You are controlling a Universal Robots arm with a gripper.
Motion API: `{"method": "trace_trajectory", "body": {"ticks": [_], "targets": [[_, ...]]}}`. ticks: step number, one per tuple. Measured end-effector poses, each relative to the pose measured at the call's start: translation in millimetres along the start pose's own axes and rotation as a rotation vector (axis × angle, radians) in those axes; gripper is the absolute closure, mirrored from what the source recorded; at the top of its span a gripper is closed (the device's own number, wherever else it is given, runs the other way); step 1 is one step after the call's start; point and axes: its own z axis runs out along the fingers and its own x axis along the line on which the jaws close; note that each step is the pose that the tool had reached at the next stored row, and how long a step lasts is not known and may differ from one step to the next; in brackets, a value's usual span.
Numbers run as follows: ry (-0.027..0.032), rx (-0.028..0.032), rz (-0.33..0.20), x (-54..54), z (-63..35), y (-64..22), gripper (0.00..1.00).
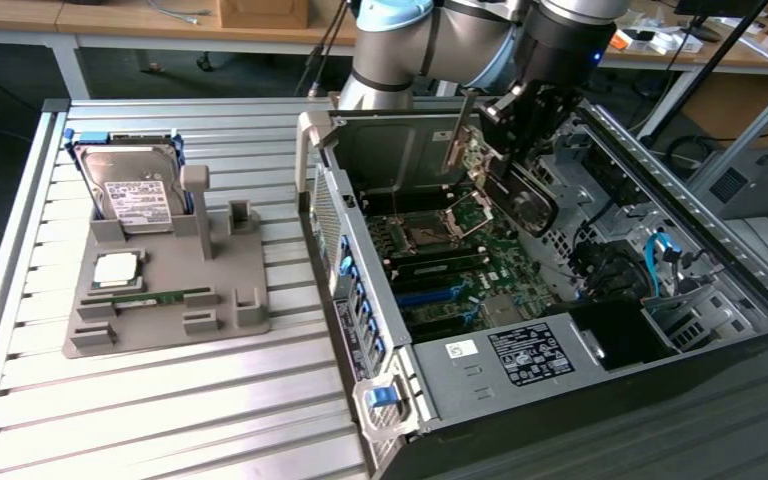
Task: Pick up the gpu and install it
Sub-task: 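Insert the gpu into the slot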
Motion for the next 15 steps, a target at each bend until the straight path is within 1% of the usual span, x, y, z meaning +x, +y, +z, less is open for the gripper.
{"method": "trace_trajectory", "body": {"ticks": [15], "targets": [[-0.0010,-0.0016,-0.057,0.0,0.0,0.0,0.73]]}}
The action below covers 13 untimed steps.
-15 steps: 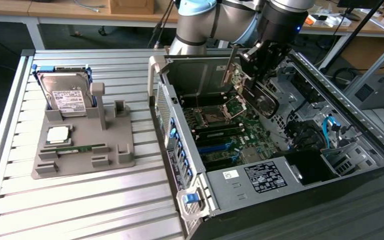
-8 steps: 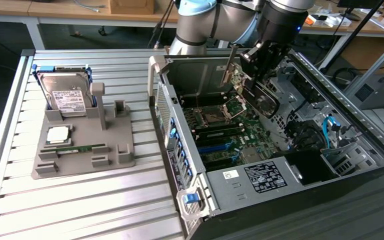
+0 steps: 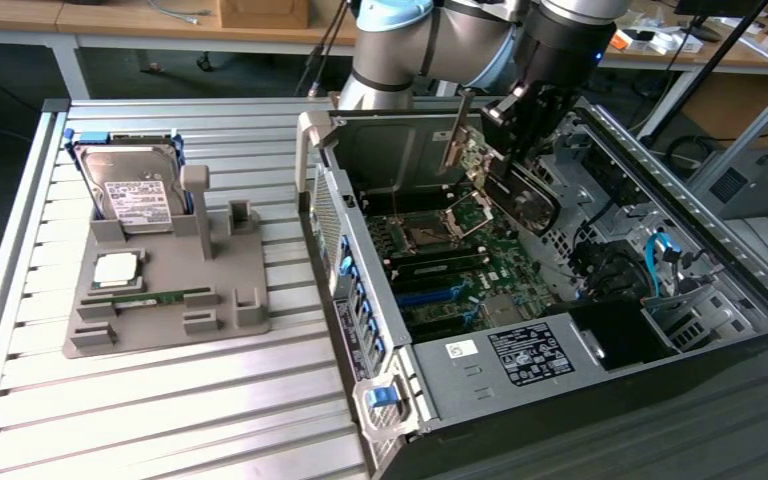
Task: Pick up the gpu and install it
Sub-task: 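Insert the gpu into the slot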
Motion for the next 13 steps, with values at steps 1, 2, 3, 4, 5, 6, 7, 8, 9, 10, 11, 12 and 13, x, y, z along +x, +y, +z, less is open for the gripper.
{"method": "trace_trajectory", "body": {"ticks": [1,2,3,4,5,6,7,8,9,10,11,12,13], "targets": [[-0.0001,-0.0002,-0.004,0.0,0.0,0.0,0.73],[-0.0002,-0.0002,-0.007,0.0,0.0,0.0,0.73],[-0.0002,-0.0003,-0.010,0.0,0.0,0.0,0.73],[-0.0002,-0.0004,-0.013,0.0,0.0,0.0,0.73],[-0.0003,-0.0005,-0.018,0.0,0.0,0.0,0.73],[-0.0005,-0.0007,-0.022,0.0,0.0,0.0,0.73],[-0.0005,-0.0008,-0.026,0.0,0.0,0.0,0.73],[-0.0006,-0.0009,-0.029,-0.1,0.0,0.0,0.73],[-0.0006,-0.0009,-0.032,-0.2,0.0,-0.1,0.73],[-0.0006,-0.0010,-0.035,-0.2,0.0,-0.1,0.73],[-0.0007,-0.0011,-0.038,-0.3,0.0,-0.1,0.73],[-0.0007,-0.0012,-0.041,-0.3,0.0,-0.1,0.73],[-0.0008,-0.0013,-0.044,-0.3,0.0,-0.1,0.73]]}}
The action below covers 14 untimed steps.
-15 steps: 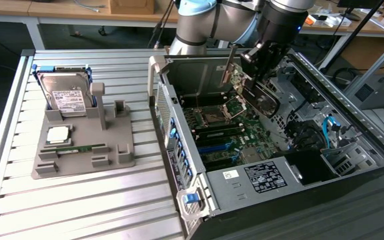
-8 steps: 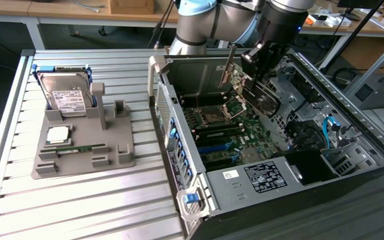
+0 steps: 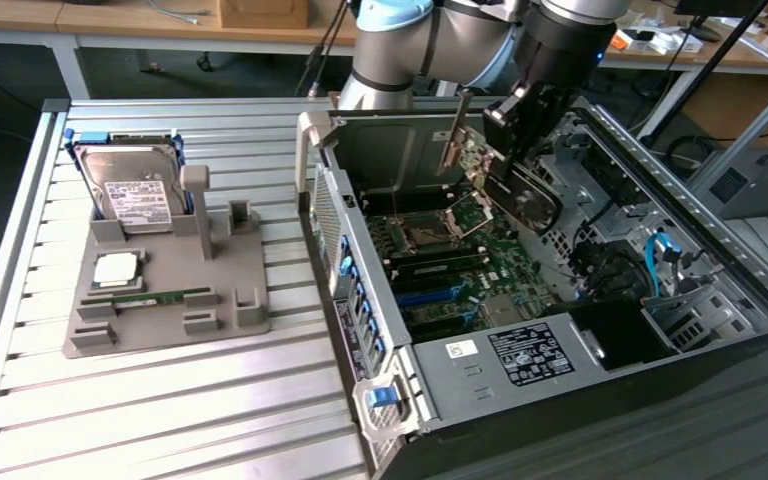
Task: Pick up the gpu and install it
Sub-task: 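Insert the gpu into the slot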
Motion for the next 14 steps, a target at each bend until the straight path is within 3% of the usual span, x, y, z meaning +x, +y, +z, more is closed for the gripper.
{"method": "trace_trajectory", "body": {"ticks": [14], "targets": [[-0.0010,-0.0017,-0.062,0.0,0.0,0.0,0.73]]}}
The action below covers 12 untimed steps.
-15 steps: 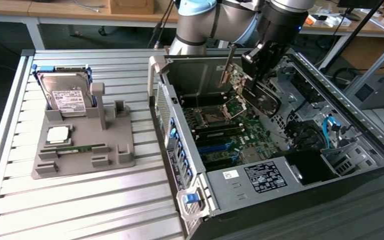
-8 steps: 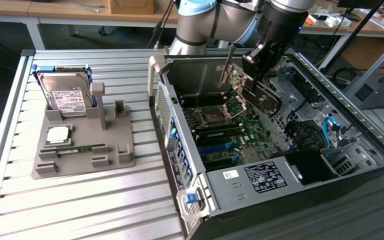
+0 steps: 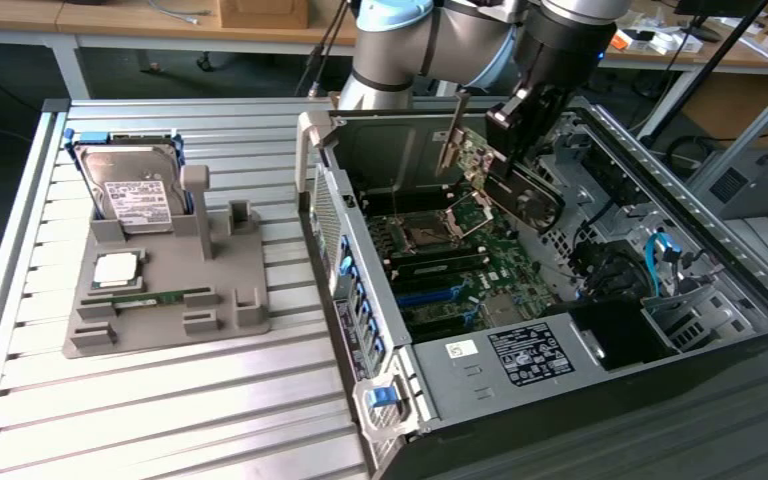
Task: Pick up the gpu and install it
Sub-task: 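Insert the gpu into the slot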
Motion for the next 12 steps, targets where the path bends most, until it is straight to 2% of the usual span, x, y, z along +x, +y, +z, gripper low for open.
{"method": "trace_trajectory", "body": {"ticks": [12], "targets": [[-0.0013,-0.0022,-0.075,0.0,0.0,0.0,0.73]]}}
